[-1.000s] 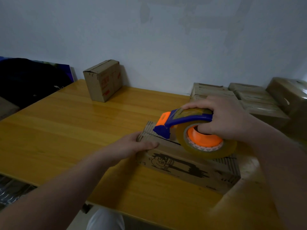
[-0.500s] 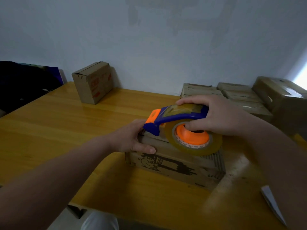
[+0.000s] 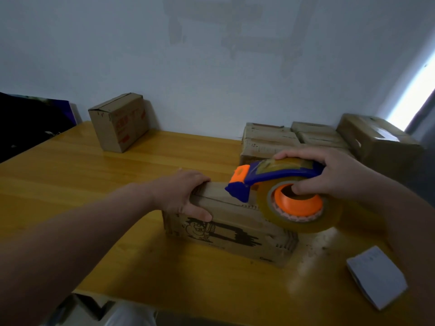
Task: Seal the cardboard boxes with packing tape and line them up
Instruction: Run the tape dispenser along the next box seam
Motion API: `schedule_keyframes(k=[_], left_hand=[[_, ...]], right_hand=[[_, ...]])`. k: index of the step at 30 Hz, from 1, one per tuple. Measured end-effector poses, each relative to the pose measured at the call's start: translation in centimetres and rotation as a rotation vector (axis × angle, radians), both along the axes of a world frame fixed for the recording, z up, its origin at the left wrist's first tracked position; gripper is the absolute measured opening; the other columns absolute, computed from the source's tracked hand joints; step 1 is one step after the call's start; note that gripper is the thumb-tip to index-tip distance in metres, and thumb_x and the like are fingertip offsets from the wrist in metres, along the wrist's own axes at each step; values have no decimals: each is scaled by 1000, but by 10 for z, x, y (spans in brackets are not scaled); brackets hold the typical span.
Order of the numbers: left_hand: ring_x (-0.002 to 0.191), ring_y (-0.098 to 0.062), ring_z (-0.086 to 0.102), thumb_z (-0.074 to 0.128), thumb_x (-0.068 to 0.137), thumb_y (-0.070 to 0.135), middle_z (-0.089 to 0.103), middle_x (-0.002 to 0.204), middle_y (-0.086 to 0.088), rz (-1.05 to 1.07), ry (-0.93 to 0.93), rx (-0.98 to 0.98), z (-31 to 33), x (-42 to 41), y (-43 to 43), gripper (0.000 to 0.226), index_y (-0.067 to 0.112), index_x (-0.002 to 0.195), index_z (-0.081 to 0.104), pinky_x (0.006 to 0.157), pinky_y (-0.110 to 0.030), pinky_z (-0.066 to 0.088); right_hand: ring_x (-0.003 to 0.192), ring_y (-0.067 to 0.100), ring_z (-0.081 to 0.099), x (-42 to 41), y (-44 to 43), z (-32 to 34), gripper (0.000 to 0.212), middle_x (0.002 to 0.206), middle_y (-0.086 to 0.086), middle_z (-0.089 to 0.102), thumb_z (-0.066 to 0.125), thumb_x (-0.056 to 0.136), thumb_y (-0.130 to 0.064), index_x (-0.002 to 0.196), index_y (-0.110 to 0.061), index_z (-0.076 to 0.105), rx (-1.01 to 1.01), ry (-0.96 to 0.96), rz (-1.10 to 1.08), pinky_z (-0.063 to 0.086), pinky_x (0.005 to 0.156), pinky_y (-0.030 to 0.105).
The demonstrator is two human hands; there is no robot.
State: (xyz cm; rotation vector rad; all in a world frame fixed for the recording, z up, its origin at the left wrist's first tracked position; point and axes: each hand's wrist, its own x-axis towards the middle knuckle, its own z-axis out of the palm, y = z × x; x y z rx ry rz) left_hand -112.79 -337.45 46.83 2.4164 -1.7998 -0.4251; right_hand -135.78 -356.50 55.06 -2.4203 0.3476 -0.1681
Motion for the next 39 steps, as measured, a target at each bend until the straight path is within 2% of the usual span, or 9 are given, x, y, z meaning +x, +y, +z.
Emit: schedule_keyframes(k=[4, 8, 14, 18, 22, 26, 31, 35, 39], left_hand=[[122, -11, 39, 73, 67, 62, 44, 134, 8, -114, 26, -33, -1, -15, -22, 92, 25, 142, 34, 111, -39, 23], [109, -7, 45, 82, 63, 53, 50, 120, 11, -137, 103, -96, -1, -9, -25, 83, 27, 131, 42, 99, -32, 41], [109, -3, 49, 87, 56, 48, 52, 117, 20, -91, 118, -6, 8, 27, -4, 79, 34, 123, 46, 96, -27, 43], [114, -4, 52, 89, 52, 46, 56, 121, 21, -38, 177, 39, 11, 44, 8, 86, 38, 126, 46, 100, -35, 45], [117, -8, 50, 89, 53, 46, 52, 126, 17, -22, 137, 89, 11, 45, 7, 93, 37, 131, 41, 102, -36, 43], [122, -11, 44, 88, 52, 51, 45, 133, 13, 32, 114, 148, 11, 46, 5, 109, 32, 143, 31, 106, -38, 39], [127, -15, 39, 84, 51, 58, 38, 141, 9, 56, 103, 164, 9, 43, 9, 118, 31, 148, 22, 108, -36, 35], [134, -13, 31, 62, 37, 88, 30, 150, 9, 43, 102, 118, 6, 41, 16, 135, 30, 151, 18, 111, -32, 27], [146, -16, 7, 49, 35, 97, 3, 161, 4, 153, 41, 11, -7, 38, 31, 148, 21, 153, 3, 116, -34, 10]], right_hand=[[80, 4, 63, 0, 1, -2, 55, 100, -13, 62, 74, 77, -14, 108, -54, 52, 4, -17, -7, 52, 61, 13], [79, 5, 64, 3, 4, -1, 55, 100, -12, 63, 75, 74, -15, 108, -53, 54, 30, -20, -21, 52, 62, 16], [79, 1, 61, 35, 27, -6, 55, 97, -15, 62, 77, 73, -18, 114, -49, 56, 27, -85, 1, 49, 59, 10], [80, 8, 65, 54, 37, -5, 54, 100, -14, 65, 78, 72, -26, 116, -47, 57, -24, -83, 32, 57, 75, 30], [79, 1, 63, 42, 25, 3, 52, 98, -16, 64, 78, 73, -30, 114, -50, 55, -57, -37, 64, 52, 66, 15], [79, -7, 58, 16, 5, 10, 50, 91, -20, 62, 77, 76, -23, 109, -52, 53, -33, 54, 62, 44, 56, 5], [82, 2, 62, 9, -6, -13, 57, 102, -9, 60, 75, 77, -12, 115, -48, 52, 30, 108, 48, 49, 60, 12], [78, 14, 63, 5, -7, -17, 60, 98, -3, 63, 73, 76, -6, 114, -47, 52, 67, 87, 35, 51, 59, 13], [70, 12, 63, 5, -4, -18, 61, 95, -1, 64, 72, 76, -4, 113, -48, 52, 59, 68, 29, 49, 55, 14]])
